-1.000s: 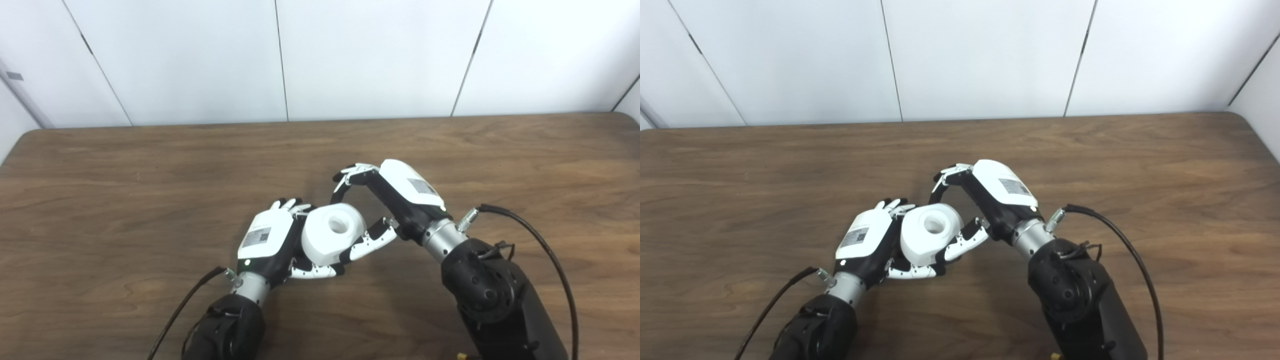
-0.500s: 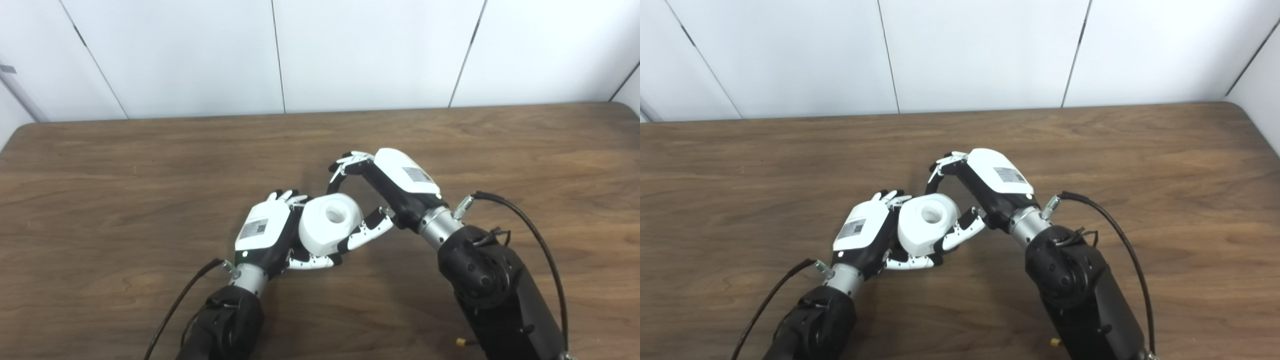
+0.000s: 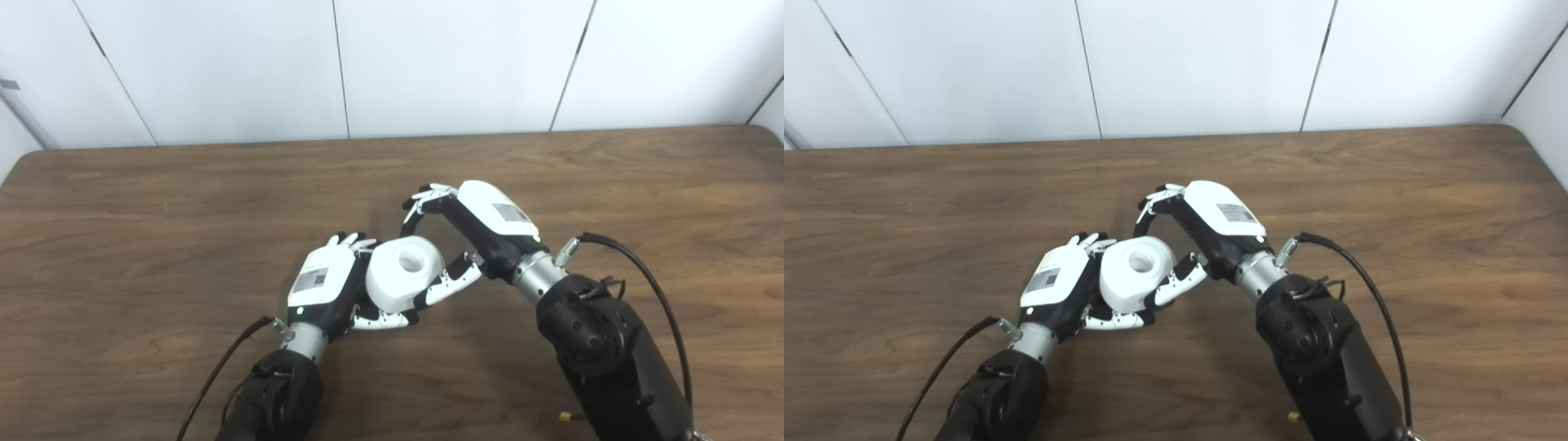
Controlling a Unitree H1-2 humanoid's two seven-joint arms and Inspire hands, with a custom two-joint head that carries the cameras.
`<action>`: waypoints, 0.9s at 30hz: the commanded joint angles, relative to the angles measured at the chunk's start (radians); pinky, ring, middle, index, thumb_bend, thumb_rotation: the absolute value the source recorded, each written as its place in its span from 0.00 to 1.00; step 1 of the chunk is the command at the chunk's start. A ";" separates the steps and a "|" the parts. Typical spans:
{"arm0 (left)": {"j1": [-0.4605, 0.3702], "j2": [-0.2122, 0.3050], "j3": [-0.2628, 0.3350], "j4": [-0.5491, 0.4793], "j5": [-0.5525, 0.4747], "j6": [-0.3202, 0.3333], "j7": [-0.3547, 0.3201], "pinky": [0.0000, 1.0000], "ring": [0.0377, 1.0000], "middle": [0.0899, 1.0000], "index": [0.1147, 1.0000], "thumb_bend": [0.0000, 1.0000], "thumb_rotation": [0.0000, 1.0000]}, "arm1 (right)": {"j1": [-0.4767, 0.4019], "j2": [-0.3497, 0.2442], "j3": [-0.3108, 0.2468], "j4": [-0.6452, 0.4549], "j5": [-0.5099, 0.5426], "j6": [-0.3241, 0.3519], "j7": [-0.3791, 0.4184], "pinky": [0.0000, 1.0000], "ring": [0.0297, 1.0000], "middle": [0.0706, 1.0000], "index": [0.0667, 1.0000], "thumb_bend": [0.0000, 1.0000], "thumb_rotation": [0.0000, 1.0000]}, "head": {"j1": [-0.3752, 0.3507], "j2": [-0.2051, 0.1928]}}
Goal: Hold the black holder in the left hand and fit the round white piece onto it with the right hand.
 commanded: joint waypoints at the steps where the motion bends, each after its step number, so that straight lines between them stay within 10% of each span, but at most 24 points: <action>1: -0.001 -0.006 -0.014 -0.004 0.003 -0.007 -0.019 1.00 0.93 0.83 0.42 0.52 0.06 | -0.017 -0.003 0.014 0.030 -0.015 -0.011 0.007 0.84 0.90 0.78 0.45 0.53 0.14 | 0.000 0.001; 9: 0.000 -0.004 -0.014 -0.003 0.004 -0.010 -0.018 1.00 0.93 0.83 0.42 0.52 0.06 | -0.028 -0.019 0.030 0.029 -0.014 -0.002 0.033 0.83 0.90 0.80 0.46 0.52 0.15 | 0.000 0.000; 11: 0.000 -0.006 -0.013 -0.002 0.000 -0.010 -0.016 1.00 0.93 0.83 0.42 0.52 0.06 | -0.029 -0.021 0.033 0.025 -0.017 0.003 0.039 0.83 0.90 0.81 0.57 0.83 0.24 | 0.000 0.000; 15: -0.001 -0.008 -0.013 -0.002 -0.001 -0.006 -0.020 1.00 0.93 0.83 0.42 0.52 0.06 | -0.024 -0.015 0.031 0.018 -0.033 0.010 0.040 0.83 0.91 0.85 0.66 0.97 0.29 | 0.000 -0.002; 27: -0.001 -0.007 -0.016 0.004 0.005 -0.008 -0.021 1.00 0.93 0.82 0.42 0.52 0.06 | -0.016 -0.029 0.024 0.008 -0.064 0.027 0.079 0.88 0.98 0.95 0.78 1.00 0.35 | -0.002 -0.007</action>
